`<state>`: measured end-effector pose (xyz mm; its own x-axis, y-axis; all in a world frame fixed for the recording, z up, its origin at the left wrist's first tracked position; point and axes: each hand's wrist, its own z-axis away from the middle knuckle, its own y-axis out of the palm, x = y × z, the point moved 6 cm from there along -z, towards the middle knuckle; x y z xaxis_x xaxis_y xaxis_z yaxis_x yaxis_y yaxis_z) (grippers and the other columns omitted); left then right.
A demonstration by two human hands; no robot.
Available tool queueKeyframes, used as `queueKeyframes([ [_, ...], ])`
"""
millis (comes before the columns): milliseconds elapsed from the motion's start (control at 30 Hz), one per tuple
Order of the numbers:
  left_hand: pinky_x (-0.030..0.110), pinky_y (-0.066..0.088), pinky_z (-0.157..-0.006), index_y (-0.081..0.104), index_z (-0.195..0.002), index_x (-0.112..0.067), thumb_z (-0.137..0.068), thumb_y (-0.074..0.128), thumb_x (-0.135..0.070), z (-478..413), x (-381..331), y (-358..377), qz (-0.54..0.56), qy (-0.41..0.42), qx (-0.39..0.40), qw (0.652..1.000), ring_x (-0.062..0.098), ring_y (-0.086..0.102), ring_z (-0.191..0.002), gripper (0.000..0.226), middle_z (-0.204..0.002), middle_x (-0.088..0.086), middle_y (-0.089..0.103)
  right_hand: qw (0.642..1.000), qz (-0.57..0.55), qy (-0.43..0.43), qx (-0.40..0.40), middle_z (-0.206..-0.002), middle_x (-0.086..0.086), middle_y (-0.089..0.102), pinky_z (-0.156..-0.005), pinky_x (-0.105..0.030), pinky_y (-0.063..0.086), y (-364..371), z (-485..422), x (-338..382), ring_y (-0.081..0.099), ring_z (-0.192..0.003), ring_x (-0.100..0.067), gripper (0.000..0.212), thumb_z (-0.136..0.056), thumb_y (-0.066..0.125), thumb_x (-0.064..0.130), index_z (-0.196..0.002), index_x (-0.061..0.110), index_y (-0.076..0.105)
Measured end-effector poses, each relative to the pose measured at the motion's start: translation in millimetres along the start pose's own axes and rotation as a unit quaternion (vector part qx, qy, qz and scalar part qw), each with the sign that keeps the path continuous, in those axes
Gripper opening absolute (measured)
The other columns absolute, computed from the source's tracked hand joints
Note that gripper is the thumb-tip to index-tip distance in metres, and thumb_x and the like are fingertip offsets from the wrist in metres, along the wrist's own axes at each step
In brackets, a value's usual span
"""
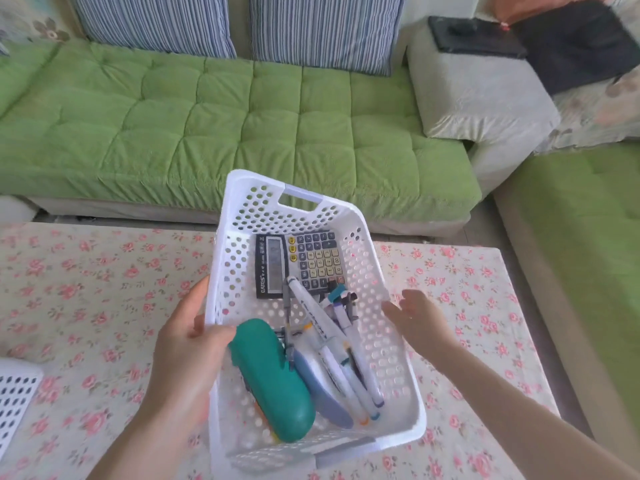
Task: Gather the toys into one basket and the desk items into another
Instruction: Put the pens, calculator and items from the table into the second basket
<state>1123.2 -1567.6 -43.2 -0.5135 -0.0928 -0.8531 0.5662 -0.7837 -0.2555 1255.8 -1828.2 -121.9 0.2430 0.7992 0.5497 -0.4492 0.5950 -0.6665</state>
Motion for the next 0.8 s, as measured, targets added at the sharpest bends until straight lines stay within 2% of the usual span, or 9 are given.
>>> queueKeyframes([
  [100, 0.039, 0.046, -0.092, 0.048, -0.131, -0.031, -0.079, 0.057, 0.007, 10, -5, -13, 0.014, -0.027, 0.015, 0.999, 0.019, 0.061, -0.096, 0.065, -0.11, -0.003, 0.064, 0.993, -0.062, 0.058, 0.084, -0.085, 0.001, 0.054, -0.068, -0.026, 0.041, 0, 24, -3, 0.052, -0.072, -0.014, 0.034, -0.093, 0.05, 0.037, -0.111, 0.008, 0.055],
  [167, 0.043, 0.045, -0.095, 0.047, -0.132, -0.029, -0.078, 0.056, 0.008, 20, -16, -21, 0.019, -0.031, 0.03, 0.999, 0.021, 0.061, -0.098, 0.066, -0.113, -0.002, 0.063, 0.988, -0.115, 0.042, 0.093, -0.092, -0.004, 0.057, -0.067, -0.024, 0.042, -14, 50, 13, 0.055, -0.078, -0.02, 0.028, -0.094, 0.049, 0.023, -0.119, 0.011, 0.052],
  [233, 0.034, 0.048, -0.081, 0.05, -0.127, -0.029, -0.079, 0.053, 0.01, 29, -29, -24, 0.025, -0.029, 0.041, 0.998, 0.014, 0.061, -0.087, 0.062, -0.101, -0.007, 0.063, 0.986, -0.142, 0.019, 0.081, -0.102, -0.008, 0.058, -0.065, -0.021, 0.044, -33, 67, 29, 0.054, -0.086, -0.024, 0.035, -0.094, 0.047, 0.013, -0.129, 0.014, 0.046],
  [333, 0.024, 0.039, -0.059, 0.046, -0.127, -0.031, -0.083, 0.048, 0.012, 58, -65, -31, 0.032, -0.003, 0.055, 0.998, 0.004, 0.053, -0.074, 0.062, -0.088, -0.013, 0.058, 0.985, -0.161, 0.006, 0.054, -0.093, -0.005, 0.058, -0.051, -0.014, 0.043, -72, 108, 55, 0.049, -0.071, -0.015, 0.037, -0.094, 0.047, 0.009, -0.13, 0.013, 0.046],
  [367, 0.024, 0.038, -0.059, 0.046, -0.13, -0.029, -0.083, 0.048, 0.011, 67, -78, -33, 0.032, 0.007, 0.061, 0.998, 0.006, 0.054, -0.076, 0.062, -0.095, -0.01, 0.059, 0.985, -0.169, 0.003, 0.043, -0.09, -0.002, 0.058, -0.052, -0.015, 0.045, -85, 121, 63, 0.049, -0.071, -0.015, 0.037, -0.094, 0.047, 0.009, -0.13, 0.013, 0.046],
  [433, 0.026, 0.039, -0.067, 0.044, -0.132, -0.029, -0.083, 0.047, 0.011, 78, -97, -35, 0.032, 0.021, 0.072, 0.997, 0.013, 0.055, -0.083, 0.064, -0.107, -0.005, 0.059, 0.984, -0.178, 0.003, 0.025, -0.097, -0.004, 0.06, -0.074, -0.029, 0.051, -106, 140, 72, 0.054, -0.084, -0.022, 0.037, -0.093, 0.048, 0.009, -0.131, 0.011, 0.046],
  [533, 0.031, 0.044, -0.081, 0.046, -0.13, -0.029, -0.082, 0.048, 0.012, 103, -130, -45, 0.03, 0.05, 0.096, 0.994, 0.013, 0.056, -0.085, 0.064, -0.1, -0.006, 0.061, 0.982, -0.189, 0.003, -0.004, -0.118, -0.021, 0.057, -0.101, -0.047, 0.039, -137, 178, 85, 0.055, -0.105, -0.034, 0.035, -0.093, 0.05, 0.008, -0.127, 0.008, 0.048],
  [667, 0.043, 0.039, -0.101, 0.038, -0.139, -0.025, -0.082, 0.052, 0.009, 140, -164, -61, 0.017, 0.077, 0.131, 0.988, 0.022, 0.051, -0.114, 0.068, -0.134, 0.001, 0.05, 0.98, -0.198, -0.01, -0.022, -0.119, -0.013, 0.058, -0.101, -0.043, 0.04, -171, 237, 101, 0.053, -0.111, -0.03, 0.04, -0.092, 0.051, 0.008, -0.131, 0.013, 0.047],
  [800, 0.047, 0.046, -0.093, 0.036, -0.14, -0.03, -0.084, 0.052, 0.005, 196, -184, -81, 0.012, 0.112, 0.165, 0.98, 0.026, 0.051, -0.118, 0.068, -0.138, 0.001, 0.048, 0.978, -0.201, -0.032, -0.048, -0.113, -0.009, 0.059, -0.102, -0.047, 0.04, -207, 313, 108, 0.054, -0.108, -0.028, 0.036, -0.092, 0.051, 0.008, -0.128, 0.009, 0.049],
])
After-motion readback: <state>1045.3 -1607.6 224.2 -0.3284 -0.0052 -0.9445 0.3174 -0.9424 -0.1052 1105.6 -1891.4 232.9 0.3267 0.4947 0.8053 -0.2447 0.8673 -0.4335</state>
